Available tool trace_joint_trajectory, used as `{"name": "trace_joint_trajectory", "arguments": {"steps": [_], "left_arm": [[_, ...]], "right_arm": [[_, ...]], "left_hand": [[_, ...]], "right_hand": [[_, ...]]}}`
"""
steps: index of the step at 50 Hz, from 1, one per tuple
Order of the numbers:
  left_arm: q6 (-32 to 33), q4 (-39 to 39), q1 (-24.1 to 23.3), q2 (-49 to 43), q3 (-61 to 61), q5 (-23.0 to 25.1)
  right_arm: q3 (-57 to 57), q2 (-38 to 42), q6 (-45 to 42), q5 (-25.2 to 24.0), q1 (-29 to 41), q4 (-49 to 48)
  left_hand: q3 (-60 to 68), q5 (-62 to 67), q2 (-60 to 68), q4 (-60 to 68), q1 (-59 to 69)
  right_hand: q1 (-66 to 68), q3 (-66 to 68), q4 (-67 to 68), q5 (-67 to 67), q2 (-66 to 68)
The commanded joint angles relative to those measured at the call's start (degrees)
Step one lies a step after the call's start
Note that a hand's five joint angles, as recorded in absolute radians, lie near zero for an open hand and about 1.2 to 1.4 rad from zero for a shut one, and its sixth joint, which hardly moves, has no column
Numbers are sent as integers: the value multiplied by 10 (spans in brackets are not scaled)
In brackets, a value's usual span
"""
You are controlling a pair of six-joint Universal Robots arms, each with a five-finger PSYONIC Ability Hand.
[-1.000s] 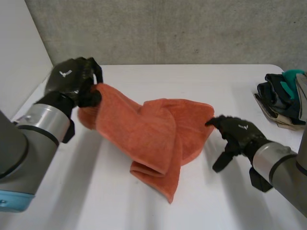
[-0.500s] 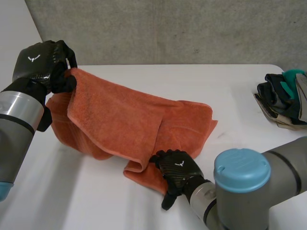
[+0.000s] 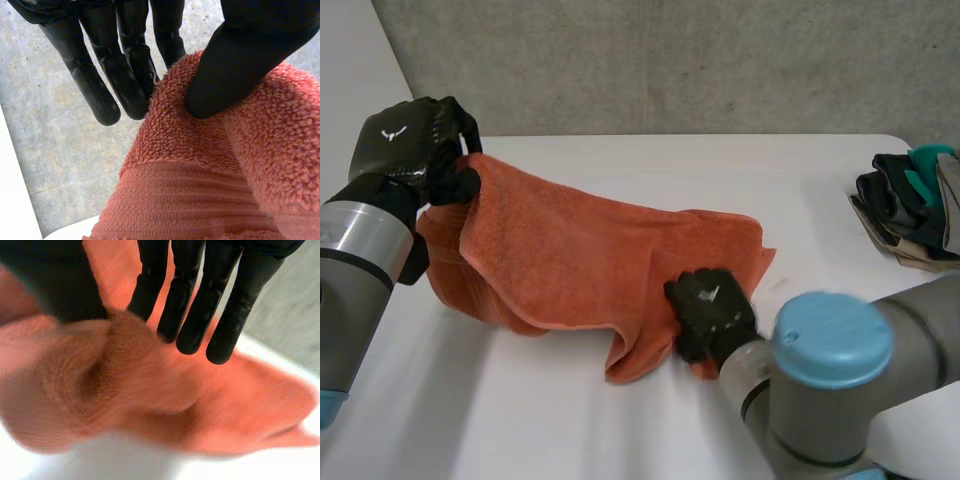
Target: Fold the laundry.
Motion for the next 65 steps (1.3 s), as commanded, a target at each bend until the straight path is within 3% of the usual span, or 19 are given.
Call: {"name": "trace_joint_trajectory", "arguments": {"steps": [1,3,9,16,23,26,31,37,42,49,54,61,65], "left_arm": [[41,-33,20,28,5,1],[68,-51,31,39,6,2],[129,-92,38,33,3,36],[141,-109,29,-57,3,72],[191,-73,21,-222,116,72],[234,-42,18,-297,223,68],[280,13,2,-347,397,54],[218,184,5,-335,490,47],[184,168,10,-286,432,48],[156,106,30,-226,249,53],[160,68,39,-225,147,56],[180,41,39,-284,89,64],[248,14,35,-336,102,63]], "right_arm": [[-48,-190,-133,-51,-130,123],[-100,-219,-213,-88,-164,229],[-161,-228,-331,-101,-191,410],[-155,-159,-354,-105,-203,418],[-216,-23,-352,-95,-202,338],[-288,22,-341,-69,-201,259],[-412,48,-322,5,-194,44],[-456,23,-323,19,-193,-128],[-427,-9,-320,16,-191,-123],[-249,-53,-315,-30,-198,-99],[-115,-71,-314,-64,-206,-9],[-13,-37,-301,-106,-229,50],[-7,6,-288,-114,-228,48]], "left_hand": [[117,143,113,112,149],[117,143,113,112,149],[117,143,113,112,149],[117,143,113,112,149],[117,143,113,112,149],[117,143,113,112,149],[117,143,113,112,149],[117,143,113,112,149],[117,143,113,112,149],[117,143,113,112,149],[117,143,113,112,149],[117,143,113,112,149],[117,143,113,112,149]], "right_hand": [[204,160,153,177,130],[204,160,153,177,130],[204,160,153,177,130],[204,160,153,177,130],[204,160,153,177,130],[204,160,153,177,130],[204,160,153,177,130],[204,160,153,177,130],[204,160,153,177,130],[204,160,153,177,130],[204,160,153,177,130],[204,160,153,177,130],[204,160,153,177,130]]}}
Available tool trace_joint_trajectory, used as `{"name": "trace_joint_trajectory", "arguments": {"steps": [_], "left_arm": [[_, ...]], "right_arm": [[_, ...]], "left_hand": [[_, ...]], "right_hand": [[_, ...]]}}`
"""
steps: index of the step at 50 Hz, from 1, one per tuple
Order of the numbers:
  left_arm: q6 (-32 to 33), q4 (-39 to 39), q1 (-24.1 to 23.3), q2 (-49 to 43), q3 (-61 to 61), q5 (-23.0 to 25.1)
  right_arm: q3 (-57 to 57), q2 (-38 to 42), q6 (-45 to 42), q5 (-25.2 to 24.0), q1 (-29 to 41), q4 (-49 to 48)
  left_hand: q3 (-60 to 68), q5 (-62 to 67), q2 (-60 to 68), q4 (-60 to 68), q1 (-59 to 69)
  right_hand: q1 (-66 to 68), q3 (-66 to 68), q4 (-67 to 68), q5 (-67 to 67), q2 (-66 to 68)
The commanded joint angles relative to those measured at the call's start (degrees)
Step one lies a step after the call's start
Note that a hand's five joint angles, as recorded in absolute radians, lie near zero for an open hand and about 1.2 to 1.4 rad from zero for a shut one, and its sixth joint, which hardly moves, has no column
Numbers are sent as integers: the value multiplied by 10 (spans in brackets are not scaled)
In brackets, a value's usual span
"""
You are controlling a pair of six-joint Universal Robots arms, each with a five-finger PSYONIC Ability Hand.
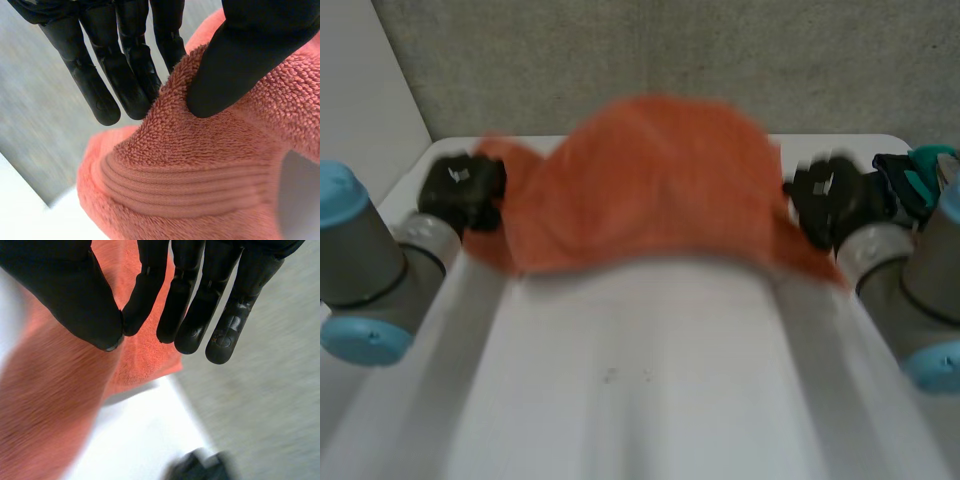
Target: Fold the laundry.
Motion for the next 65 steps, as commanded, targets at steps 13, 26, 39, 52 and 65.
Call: {"name": "trace_joint_trajectory", "arguments": {"steps": [13,26,39,52,65], "left_arm": [[141,-42,-10,-38,-4,-8],[117,-75,41,133,-173,-9],[83,-121,55,62,-160,14],[87,-78,48,-77,-24,27],[101,-82,41,-171,98,25]], "right_arm": [[40,77,71,-20,-11,17],[47,73,79,-22,-34,25],[55,73,79,-25,-35,26],[79,57,72,-33,-35,36],[78,55,72,-48,-36,43]], "left_hand": [[-390,-363,-394,-394,-357],[-192,-165,-195,-196,-159],[-229,-201,-232,-232,-195],[-353,-326,-357,-357,-320],[-340,-313,-343,-344,-307]], "right_hand": [[188,121,117,136,129],[-356,-423,-427,-408,-415],[-366,-433,-437,-418,-426],[-512,-579,-583,-564,-571],[-512,-579,-583,-564,-571]]}}
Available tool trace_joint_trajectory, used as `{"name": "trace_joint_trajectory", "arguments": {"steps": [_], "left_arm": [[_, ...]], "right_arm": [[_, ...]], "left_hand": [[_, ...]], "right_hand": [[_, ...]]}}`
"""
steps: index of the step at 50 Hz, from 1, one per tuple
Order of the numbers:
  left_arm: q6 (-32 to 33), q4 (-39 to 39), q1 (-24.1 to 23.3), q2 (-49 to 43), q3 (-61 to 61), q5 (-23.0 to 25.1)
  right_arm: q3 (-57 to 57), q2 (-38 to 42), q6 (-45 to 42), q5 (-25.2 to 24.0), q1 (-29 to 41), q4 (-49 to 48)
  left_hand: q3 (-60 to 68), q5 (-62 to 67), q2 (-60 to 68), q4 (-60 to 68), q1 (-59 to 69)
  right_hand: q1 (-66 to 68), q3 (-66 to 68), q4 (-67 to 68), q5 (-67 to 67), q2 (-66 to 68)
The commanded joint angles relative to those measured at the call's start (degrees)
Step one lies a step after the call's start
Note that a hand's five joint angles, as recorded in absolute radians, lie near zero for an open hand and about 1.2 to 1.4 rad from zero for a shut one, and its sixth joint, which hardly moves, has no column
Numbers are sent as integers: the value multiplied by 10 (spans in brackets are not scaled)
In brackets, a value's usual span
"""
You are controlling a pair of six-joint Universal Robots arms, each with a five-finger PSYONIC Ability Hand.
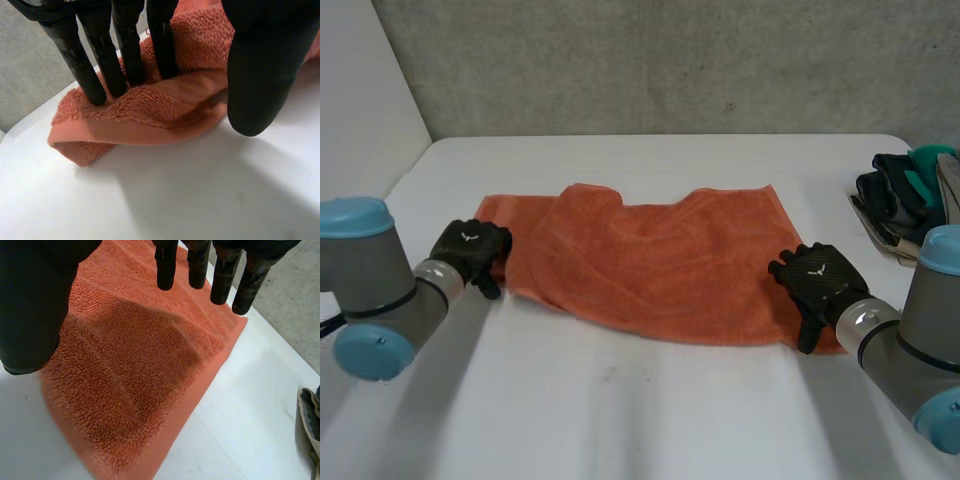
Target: Fold the laundry.
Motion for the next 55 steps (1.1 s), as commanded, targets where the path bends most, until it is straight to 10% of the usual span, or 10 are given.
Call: {"name": "trace_joint_trajectory", "arguments": {"steps": [1,13,33,55], "left_arm": [[16,-1,-5,-46,62,-4],[50,2,-10,-75,99,2],[26,-184,-17,106,44,0],[-34,-213,13,179,8,22]], "right_arm": [[-1,1,1,-4,0,0],[-5,1,0,-5,-1,1],[-60,-14,-22,-71,-66,163],[-32,55,-73,-144,-106,47]], "left_hand": [[44,55,46,52,50],[488,498,490,495,494],[488,499,490,496,494],[488,499,490,496,494]], "right_hand": [[-22,-24,-35,-40,-30],[-22,-24,-35,-40,-30],[-22,-24,-35,-40,-30],[199,197,186,181,191]]}}
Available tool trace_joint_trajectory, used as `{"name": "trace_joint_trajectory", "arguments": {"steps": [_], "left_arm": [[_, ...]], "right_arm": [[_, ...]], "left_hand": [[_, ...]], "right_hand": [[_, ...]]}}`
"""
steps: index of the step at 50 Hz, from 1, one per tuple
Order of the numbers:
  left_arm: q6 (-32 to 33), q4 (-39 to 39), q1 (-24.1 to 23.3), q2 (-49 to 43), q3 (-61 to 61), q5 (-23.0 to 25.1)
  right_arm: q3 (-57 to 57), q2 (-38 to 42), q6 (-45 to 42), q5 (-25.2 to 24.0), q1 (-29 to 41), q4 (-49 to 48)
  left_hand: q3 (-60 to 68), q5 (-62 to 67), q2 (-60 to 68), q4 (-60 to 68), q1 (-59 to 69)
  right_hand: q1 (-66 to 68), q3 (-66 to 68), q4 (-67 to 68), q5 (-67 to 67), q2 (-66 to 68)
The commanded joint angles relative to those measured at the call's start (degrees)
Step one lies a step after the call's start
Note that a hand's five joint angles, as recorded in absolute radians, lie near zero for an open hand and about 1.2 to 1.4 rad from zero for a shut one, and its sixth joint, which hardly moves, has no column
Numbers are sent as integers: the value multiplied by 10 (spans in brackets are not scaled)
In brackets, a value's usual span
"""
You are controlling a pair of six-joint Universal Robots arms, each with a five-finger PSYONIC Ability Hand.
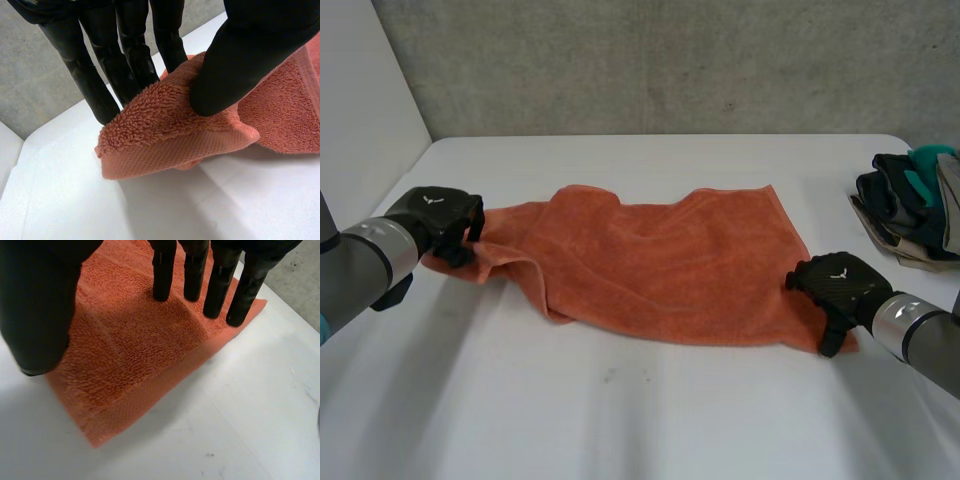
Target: Fold the laundry.
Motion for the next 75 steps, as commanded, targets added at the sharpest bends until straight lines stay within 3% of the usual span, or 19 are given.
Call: {"name": "trace_joint_trajectory", "arguments": {"steps": [1,3,12,16,19,26,38,55,59,66,69,75], "left_arm": [[0,1,1,-3,-2,8],[0,2,0,-3,-5,8],[0,2,-1,-3,-9,8],[0,2,-1,0,-11,8],[0,2,-2,2,-11,8],[0,2,-1,8,-19,8],[0,2,-1,10,-23,8],[0,4,-2,10,-32,9],[0,4,0,11,-36,9],[-1,3,1,19,-35,7],[-1,1,4,41,-38,6],[1,-4,14,90,-50,7]], "right_arm": [[-10,26,-12,1,4,-15],[-13,27,-13,2,4,-17],[-14,28,-9,1,6,-46],[-14,27,-7,0,7,-48],[-16,27,-6,-1,7,-47],[-20,23,-2,4,4,-43],[-6,23,-2,1,3,-38],[7,12,-2,-7,-3,-42],[3,15,-2,-6,-3,-46],[-2,2,5,-1,-4,-37],[-4,-49,21,-1,-9,-14],[-33,-139,6,-6,-22,130]], "left_hand": [[120,145,115,115,156],[120,145,115,115,156],[120,145,115,115,156],[120,145,115,115,156],[120,145,115,115,156],[120,145,115,115,156],[120,145,115,115,156],[120,145,115,115,156],[120,145,115,115,156],[120,145,115,115,156],[120,145,115,115,156],[120,145,115,115,156]], "right_hand": [[145,128,132,131,131],[148,131,136,134,134],[508,491,495,494,494],[564,547,551,550,549],[534,517,521,520,519],[275,258,262,261,260],[207,190,195,193,193],[355,338,342,341,341],[620,603,607,606,606],[620,604,608,606,606],[620,604,608,606,606],[620,604,608,606,606]]}}
